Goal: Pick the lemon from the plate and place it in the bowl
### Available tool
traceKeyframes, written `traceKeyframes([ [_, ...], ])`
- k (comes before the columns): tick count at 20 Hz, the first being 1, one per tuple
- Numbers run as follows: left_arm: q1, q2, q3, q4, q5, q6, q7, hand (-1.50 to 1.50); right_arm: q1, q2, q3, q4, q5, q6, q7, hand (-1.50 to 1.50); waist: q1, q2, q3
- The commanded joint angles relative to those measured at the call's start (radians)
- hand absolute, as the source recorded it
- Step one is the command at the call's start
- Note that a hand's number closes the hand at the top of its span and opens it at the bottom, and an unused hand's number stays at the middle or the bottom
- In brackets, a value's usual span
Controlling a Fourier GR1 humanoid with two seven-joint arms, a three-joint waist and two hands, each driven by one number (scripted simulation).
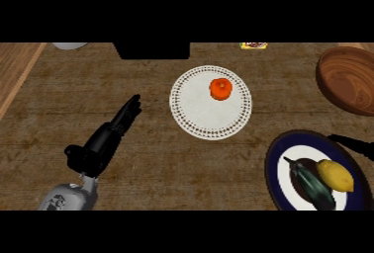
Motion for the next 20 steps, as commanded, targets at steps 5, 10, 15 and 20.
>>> traceKeyframes([
  [5,0.041,-0.01,0.03,0.023,-0.014,-0.051,-0.06,0.0,-0.013,0.089,0.012,0.089,0.207,-0.152,-0.065,-1.5,0.009,0.002,0.0],
  [10,0.001,-0.025,0.064,0.032,-0.027,-0.071,-0.016,0.0,0.009,0.061,-0.076,0.186,0.243,-0.151,-0.182,-1.5,0.004,0.001,0.0],
  [15,0.011,-0.077,0.029,-0.067,-0.067,-0.025,0.066,0.0,-0.061,0.181,0.006,0.297,0.349,-0.195,-0.137,-1.5,0.012,0.002,0.0],
  [20,0.044,-0.094,0.04,-0.077,-0.069,-0.067,0.074,0.0,-0.055,0.149,-0.062,0.288,0.366,-0.138,-0.2,-1.5,0.005,0.0,0.0],
])
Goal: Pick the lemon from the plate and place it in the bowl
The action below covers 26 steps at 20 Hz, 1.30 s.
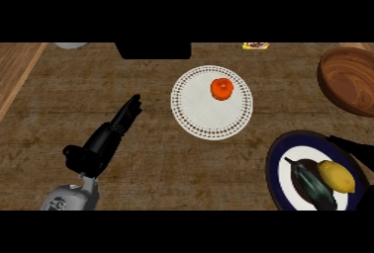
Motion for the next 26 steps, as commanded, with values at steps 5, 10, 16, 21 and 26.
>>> traceKeyframes([
  [5,0.056,-0.021,0.007,-0.028,-0.046,-0.024,-0.022,0.0,-0.019,0.091,-0.019,0.1,0.084,-0.068,-0.058,-1.5,0.0,-0.001,0.0],
  [10,0.065,-0.018,0.015,-0.061,-0.035,-0.037,-0.002,0.0,-0.073,0.072,-0.037,0.18,0.088,-0.144,-0.216,1.5,0.003,0.0,0.0],
  [16,0.012,-0.014,0.087,0.021,-0.009,-0.08,-0.031,0.0,-0.113,0.13,-0.056,0.16,0.125,-0.16,-0.153,1.5,-0.001,0.0,0.0],
  [21,-0.008,-0.037,0.043,0.045,-0.062,-0.046,-0.056,0.0,-0.389,0.288,0.004,0.224,0.214,-0.156,0.161,1.5,0.022,0.005,-0.001],
  [26,-0.003,-0.024,0.059,-0.028,-0.022,-0.076,0.037,0.0,-0.503,0.365,0.02,0.391,0.3,-0.294,0.2,1.5,0.014,0.002,0.0],
])
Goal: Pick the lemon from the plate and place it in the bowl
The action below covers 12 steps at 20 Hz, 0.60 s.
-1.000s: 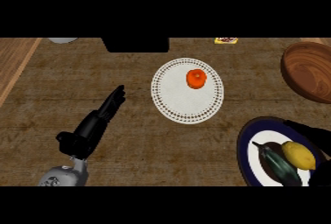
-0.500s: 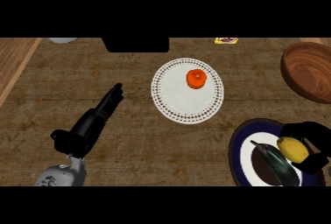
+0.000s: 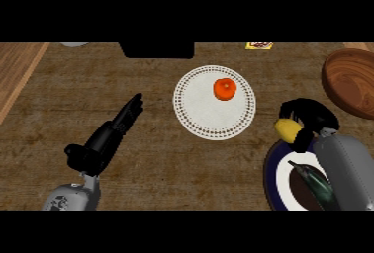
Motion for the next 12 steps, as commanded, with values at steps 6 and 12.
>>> traceKeyframes([
  [6,0.009,0.0,0.007,-0.039,-0.001,0.002,0.033,0.0,-0.087,0.006,-0.005,-0.026,0.147,-0.221,0.192,1.5,-0.016,-0.005,0.0],
  [12,0.0,-0.004,0.017,-0.022,-0.003,0.005,0.019,0.0,-0.173,0.028,-0.125,-0.156,0.066,-0.362,0.213,1.5,-0.021,-0.006,0.0],
])
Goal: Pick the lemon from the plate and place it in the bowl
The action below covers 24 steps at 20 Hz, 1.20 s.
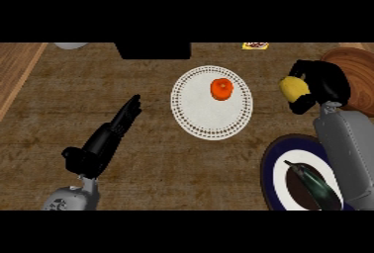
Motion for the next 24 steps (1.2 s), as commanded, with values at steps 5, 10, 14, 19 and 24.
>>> traceKeyframes([
  [5,0.044,0.011,0.006,-0.029,0.01,-0.018,-0.02,0.0,-0.064,-0.006,-0.178,-0.151,-0.154,-0.083,0.031,1.5,0.0,-0.001,0.0],
  [10,0.022,-0.039,-0.023,0.014,-0.04,0.02,-0.032,0.0,-0.076,-0.07,-0.213,-0.081,-0.156,-0.086,0.032,1.5,0.002,0.002,0.0],
  [14,-0.042,-0.01,0.011,0.046,-0.016,-0.017,-0.016,0.0,-0.167,-0.159,-0.245,0.175,-0.098,-0.186,-0.047,1.5,0.016,0.009,0.0],
  [19,-0.002,-0.009,0.007,0.038,-0.018,-0.024,-0.048,0.0,-0.166,-0.214,-0.273,0.35,-0.035,-0.407,-0.142,1.5,0.025,0.012,0.001],
  [24,-0.066,-0.035,-0.001,0.03,-0.016,-0.014,0.006,0.0,-0.25,-0.327,-0.312,0.578,-0.026,-0.433,-0.222,1.5,0.033,0.016,0.002],
])
